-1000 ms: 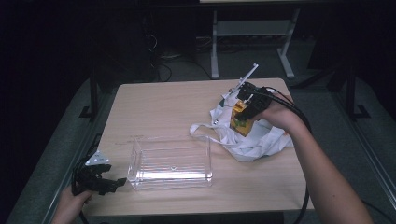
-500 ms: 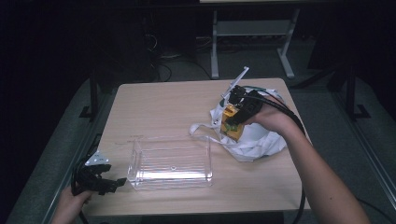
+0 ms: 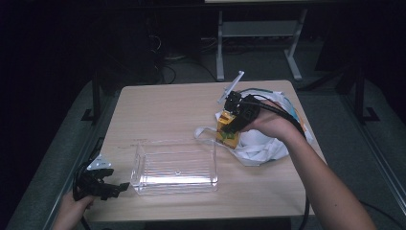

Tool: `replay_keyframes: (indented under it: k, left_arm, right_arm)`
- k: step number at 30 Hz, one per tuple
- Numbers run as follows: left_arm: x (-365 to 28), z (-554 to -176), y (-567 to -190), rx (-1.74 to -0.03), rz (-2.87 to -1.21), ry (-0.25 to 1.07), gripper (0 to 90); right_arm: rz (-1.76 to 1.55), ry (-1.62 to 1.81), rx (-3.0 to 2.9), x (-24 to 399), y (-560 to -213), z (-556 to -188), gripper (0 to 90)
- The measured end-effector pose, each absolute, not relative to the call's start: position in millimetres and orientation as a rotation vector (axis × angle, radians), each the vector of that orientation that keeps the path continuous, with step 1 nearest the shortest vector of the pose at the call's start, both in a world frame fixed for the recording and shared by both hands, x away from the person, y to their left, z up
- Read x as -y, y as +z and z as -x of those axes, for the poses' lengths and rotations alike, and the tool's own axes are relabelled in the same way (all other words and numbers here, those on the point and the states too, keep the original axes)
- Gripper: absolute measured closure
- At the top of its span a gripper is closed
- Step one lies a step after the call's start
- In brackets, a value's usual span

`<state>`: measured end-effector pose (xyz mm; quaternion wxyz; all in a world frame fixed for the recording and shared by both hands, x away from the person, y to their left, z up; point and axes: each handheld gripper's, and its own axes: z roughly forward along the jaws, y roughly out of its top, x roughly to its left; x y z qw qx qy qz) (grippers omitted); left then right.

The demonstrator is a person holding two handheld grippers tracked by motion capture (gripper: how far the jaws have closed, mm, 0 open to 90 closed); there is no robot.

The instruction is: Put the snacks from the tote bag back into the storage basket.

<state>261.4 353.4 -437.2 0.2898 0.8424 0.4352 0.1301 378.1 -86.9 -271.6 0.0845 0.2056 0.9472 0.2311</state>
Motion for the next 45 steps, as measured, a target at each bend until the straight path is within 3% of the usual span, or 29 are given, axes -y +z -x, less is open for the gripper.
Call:
replay_keyframes:
  k: [20,45]
  left_arm:
    - [-355,-261,-436,-1.160,-2.244,0.348,13.7]
    - [-355,-261,-436,-1.160,-2.245,0.348,13.7]
  right_arm:
    - [-0.354,0.772,-2.905,44,-269,-358,52.0]
    - [-0.044,0.725,-2.991,14,-295,-336,51.9]
